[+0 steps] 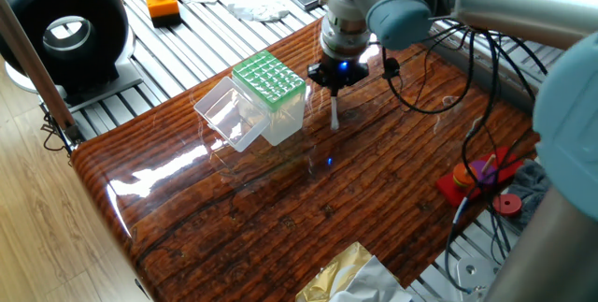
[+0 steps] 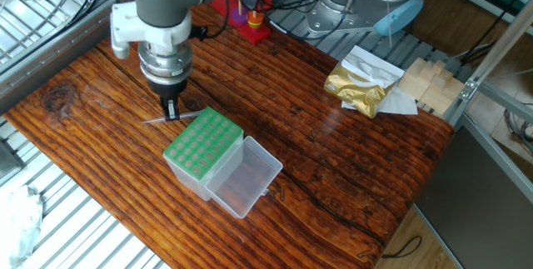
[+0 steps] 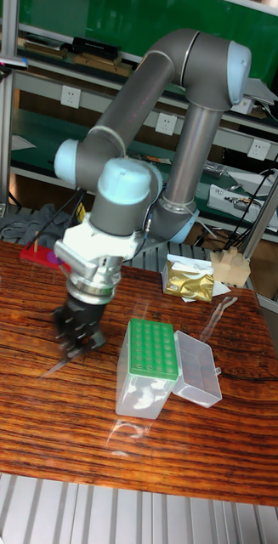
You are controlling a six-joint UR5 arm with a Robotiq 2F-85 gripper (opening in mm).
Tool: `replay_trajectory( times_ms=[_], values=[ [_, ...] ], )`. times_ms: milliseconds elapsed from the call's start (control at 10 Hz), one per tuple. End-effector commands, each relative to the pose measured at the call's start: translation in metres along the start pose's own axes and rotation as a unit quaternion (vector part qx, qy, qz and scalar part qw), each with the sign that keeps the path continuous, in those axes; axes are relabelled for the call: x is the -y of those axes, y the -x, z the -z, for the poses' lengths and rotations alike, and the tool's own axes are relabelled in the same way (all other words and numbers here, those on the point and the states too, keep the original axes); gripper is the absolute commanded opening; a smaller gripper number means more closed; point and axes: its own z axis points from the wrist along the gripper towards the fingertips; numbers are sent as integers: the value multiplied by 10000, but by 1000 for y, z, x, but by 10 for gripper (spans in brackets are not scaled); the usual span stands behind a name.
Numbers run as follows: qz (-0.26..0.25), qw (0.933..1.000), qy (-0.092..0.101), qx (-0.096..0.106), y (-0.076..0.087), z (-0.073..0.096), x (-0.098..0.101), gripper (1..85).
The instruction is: Insert a large pipette tip into the holder for large pipette tips
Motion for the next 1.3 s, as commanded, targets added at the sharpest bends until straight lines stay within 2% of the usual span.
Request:
replay_trajectory(
  times_ms=[0,200,300,500,600,1000,1200],
  values=[
    [157,9998,38,118,5,14,4,10],
    [354,9991,2,238,15,21,21,10],
    [133,9997,189,89,5,22,14,10],
    [-95,9991,384,-146,-9,23,4,10],
    [-226,9979,544,-252,-18,25,-5,10],
    [-229,9978,587,-199,-22,26,-12,10],
    [-227,9979,579,-172,-30,26,-17,10]
  ],
)
